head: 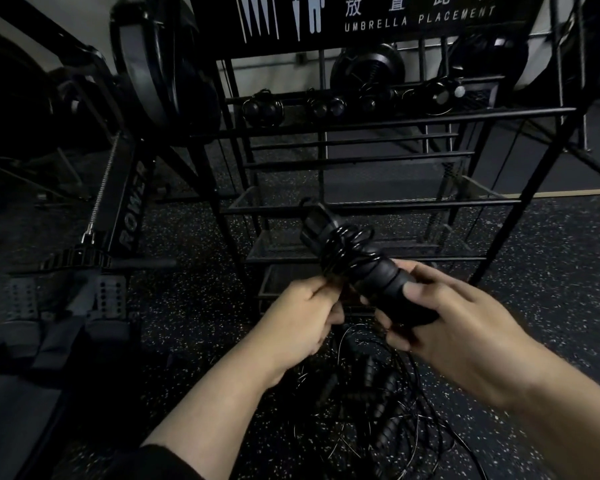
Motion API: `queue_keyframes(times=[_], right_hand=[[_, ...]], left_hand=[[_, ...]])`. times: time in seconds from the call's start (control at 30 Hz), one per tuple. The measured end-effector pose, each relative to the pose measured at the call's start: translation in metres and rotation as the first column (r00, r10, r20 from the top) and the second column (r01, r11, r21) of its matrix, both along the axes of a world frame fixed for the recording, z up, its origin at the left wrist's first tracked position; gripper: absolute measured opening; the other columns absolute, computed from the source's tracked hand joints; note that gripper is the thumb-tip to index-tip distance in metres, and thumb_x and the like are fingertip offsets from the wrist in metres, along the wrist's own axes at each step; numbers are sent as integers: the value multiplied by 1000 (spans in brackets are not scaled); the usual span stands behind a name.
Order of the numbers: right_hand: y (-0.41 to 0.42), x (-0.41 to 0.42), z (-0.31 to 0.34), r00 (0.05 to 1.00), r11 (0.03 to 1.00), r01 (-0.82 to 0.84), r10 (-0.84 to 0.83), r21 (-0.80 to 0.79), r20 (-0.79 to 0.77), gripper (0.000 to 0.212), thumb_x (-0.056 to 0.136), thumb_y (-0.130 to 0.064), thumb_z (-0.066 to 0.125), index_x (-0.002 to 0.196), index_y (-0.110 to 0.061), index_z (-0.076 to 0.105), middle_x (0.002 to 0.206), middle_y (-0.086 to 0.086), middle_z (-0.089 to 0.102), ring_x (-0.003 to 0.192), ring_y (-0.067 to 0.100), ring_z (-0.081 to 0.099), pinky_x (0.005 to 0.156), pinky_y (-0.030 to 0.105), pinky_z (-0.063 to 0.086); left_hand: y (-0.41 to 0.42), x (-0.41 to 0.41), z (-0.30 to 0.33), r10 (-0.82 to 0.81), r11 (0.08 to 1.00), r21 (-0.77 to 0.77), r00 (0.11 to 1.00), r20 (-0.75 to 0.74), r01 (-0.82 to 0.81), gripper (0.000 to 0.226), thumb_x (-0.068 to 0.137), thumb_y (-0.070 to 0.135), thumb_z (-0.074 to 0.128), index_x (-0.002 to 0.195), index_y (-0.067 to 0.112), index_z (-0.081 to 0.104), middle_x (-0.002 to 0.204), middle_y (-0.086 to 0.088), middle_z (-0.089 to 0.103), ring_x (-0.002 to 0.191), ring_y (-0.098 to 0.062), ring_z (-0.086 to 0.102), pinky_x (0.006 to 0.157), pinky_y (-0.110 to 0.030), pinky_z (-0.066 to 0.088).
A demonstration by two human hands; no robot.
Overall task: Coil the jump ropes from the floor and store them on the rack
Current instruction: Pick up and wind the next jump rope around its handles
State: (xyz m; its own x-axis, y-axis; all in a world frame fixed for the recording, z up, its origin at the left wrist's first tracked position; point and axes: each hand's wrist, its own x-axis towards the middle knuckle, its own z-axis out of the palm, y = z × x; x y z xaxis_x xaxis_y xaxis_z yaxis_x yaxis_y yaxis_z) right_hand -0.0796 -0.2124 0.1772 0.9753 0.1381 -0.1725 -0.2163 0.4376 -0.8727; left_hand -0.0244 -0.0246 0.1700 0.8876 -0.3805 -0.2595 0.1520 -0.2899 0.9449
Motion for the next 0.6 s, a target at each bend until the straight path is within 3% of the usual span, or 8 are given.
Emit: queue_keyframes(times=[0.1, 0.17, 0.27, 0.33, 0.4, 0.47, 0.6], right_hand=[[0, 1, -3, 997, 990, 74, -76, -121, -11, 37, 84, -19, 69, 120, -17, 69, 103, 13, 69, 78, 22, 57, 63, 33, 44], [2, 0, -2, 996, 945, 88, -88, -316, 14, 36, 82, -27, 76, 118, -29, 68, 104, 3, 73, 76, 16, 61, 65, 30, 47], [3, -1, -1, 997, 769, 78, -61, -635, 49, 39, 89, -30, 74, 124, -36, 59, 102, -15, 75, 73, -7, 66, 62, 8, 46], [3, 0, -3, 997, 600, 78, -39, -796, 68, 44, 91, -36, 73, 128, -38, 51, 106, -11, 71, 58, -14, 60, 51, 6, 41], [3, 2, -6, 996, 494, 86, -59, -865, 65, 49, 89, -37, 75, 131, -40, 48, 102, -10, 67, 49, -12, 55, 45, 8, 38], [4, 4, -11, 997, 427, 76, -53, -901, 59, 52, 87, -38, 78, 131, -43, 51, 95, -12, 67, 53, -9, 56, 47, 10, 36], [4, 4, -14, 999, 335, 38, 3, -942, 42, 51, 89, -33, 77, 132, -45, 52, 96, -19, 63, 65, -6, 53, 49, 10, 36]], left_hand=[[-2, 1, -2, -39, 989, 147, 997, 73, 28, 34, 107, 27, 44, 77, 23, 59, 60, 11, 50, 42, -1, 41, 47, -31, 30], [-4, 2, -3, -96, 957, 286, 983, 156, 48, 32, 103, 28, 46, 76, 17, 60, 62, 7, 56, 50, -10, 47, 55, -39, 41], [-4, 1, -6, -174, 876, 481, 953, 247, 35, 32, 100, 22, 49, 74, 5, 57, 69, -11, 62, 56, -14, 46, 53, -31, 36], [-3, -1, -6, -198, 860, 509, 941, 275, 32, 36, 100, 23, 51, 70, 3, 53, 61, -8, 57, 50, -13, 42, 48, -30, 31], [-3, -3, -7, -244, 834, 549, 925, 291, 47, 37, 100, 26, 52, 68, 7, 51, 54, 2, 48, 46, -12, 39, 47, -30, 30], [-2, -4, -8, -339, 757, 651, 883, 325, 51, 32, 98, 28, 53, 72, 10, 54, 58, 4, 50, 50, -13, 43, 48, -31, 31], [2, -4, -3, -461, 629, 776, 826, 323, 48, 21, 93, 32, 54, 80, 18, 61, 71, 3, 60, 67, -20, 59, 61, -37, 51]])
